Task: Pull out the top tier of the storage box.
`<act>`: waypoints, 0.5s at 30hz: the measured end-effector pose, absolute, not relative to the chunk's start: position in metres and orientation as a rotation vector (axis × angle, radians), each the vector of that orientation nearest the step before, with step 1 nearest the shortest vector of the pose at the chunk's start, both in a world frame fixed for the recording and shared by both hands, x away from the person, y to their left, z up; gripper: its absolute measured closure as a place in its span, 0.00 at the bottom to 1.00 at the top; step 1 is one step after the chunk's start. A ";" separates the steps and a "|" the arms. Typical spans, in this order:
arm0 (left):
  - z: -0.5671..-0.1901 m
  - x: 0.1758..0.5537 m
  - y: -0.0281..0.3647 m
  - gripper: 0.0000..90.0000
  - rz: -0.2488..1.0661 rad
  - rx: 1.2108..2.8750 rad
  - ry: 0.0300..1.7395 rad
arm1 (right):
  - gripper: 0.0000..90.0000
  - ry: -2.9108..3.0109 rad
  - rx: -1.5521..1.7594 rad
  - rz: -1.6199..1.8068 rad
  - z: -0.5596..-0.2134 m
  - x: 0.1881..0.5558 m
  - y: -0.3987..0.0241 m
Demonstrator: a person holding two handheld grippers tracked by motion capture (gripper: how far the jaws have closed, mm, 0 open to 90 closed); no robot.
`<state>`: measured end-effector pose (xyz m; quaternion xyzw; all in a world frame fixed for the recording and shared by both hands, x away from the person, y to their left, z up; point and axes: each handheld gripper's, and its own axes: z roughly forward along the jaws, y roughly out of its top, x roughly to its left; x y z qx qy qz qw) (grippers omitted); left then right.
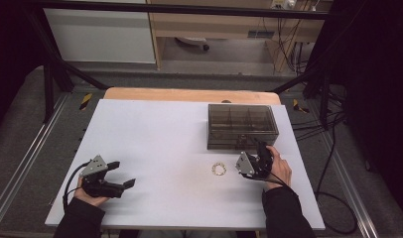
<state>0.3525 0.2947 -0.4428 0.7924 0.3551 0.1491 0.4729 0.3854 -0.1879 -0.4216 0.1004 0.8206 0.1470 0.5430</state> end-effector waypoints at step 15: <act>-0.443 0.353 0.295 0.05 0.363 1.940 0.870 | 0.48 1.899 0.210 0.293 -0.426 0.388 -0.186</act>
